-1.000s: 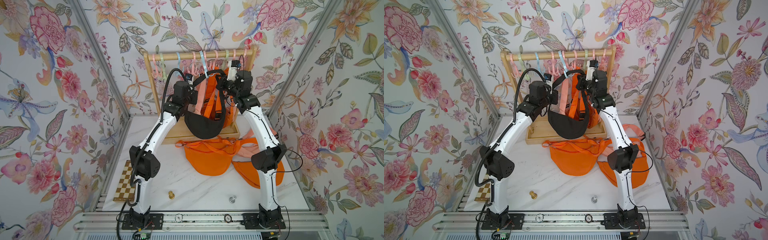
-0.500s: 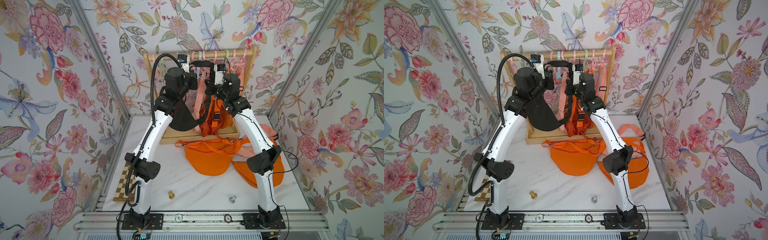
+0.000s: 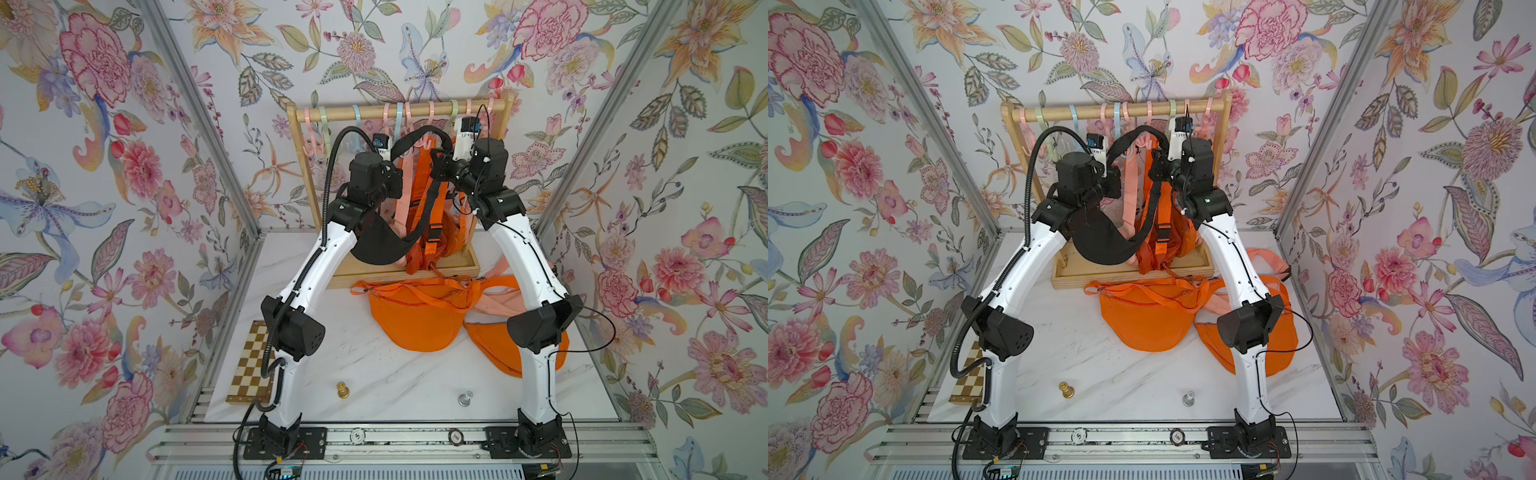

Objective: Take the bag off the hook
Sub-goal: Pick up the bag from the hook, then place the bag at the center of the board.

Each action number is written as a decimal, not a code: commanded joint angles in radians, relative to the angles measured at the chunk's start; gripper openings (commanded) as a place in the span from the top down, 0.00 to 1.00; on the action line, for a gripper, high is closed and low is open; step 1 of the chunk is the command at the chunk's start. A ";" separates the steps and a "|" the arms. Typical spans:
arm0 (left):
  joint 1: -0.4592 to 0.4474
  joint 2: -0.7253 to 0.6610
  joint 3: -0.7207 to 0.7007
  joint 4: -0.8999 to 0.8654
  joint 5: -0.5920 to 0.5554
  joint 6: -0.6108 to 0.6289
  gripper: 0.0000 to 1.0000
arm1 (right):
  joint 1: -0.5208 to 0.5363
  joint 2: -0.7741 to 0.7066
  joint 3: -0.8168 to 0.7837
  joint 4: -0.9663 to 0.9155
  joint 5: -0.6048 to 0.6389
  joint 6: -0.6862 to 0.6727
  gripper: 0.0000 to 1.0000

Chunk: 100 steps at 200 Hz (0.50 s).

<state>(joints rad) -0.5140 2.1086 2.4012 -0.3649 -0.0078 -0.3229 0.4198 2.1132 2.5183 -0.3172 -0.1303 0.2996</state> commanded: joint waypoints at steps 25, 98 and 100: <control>-0.067 -0.254 -0.214 0.067 -0.030 -0.017 1.00 | 0.079 -0.223 -0.184 -0.048 -0.003 -0.074 1.00; -0.202 -0.600 -0.616 0.144 -0.121 -0.068 1.00 | 0.146 -0.659 -0.621 -0.134 0.104 -0.083 1.00; -0.207 -0.608 -0.627 0.146 -0.126 -0.071 1.00 | 0.147 -0.669 -0.629 -0.142 0.104 -0.080 1.00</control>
<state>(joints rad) -0.6754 1.5772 1.8797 -0.2447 -0.0811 -0.3569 0.5476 1.5433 1.9583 -0.4000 -0.0685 0.2226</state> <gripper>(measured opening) 0.045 0.047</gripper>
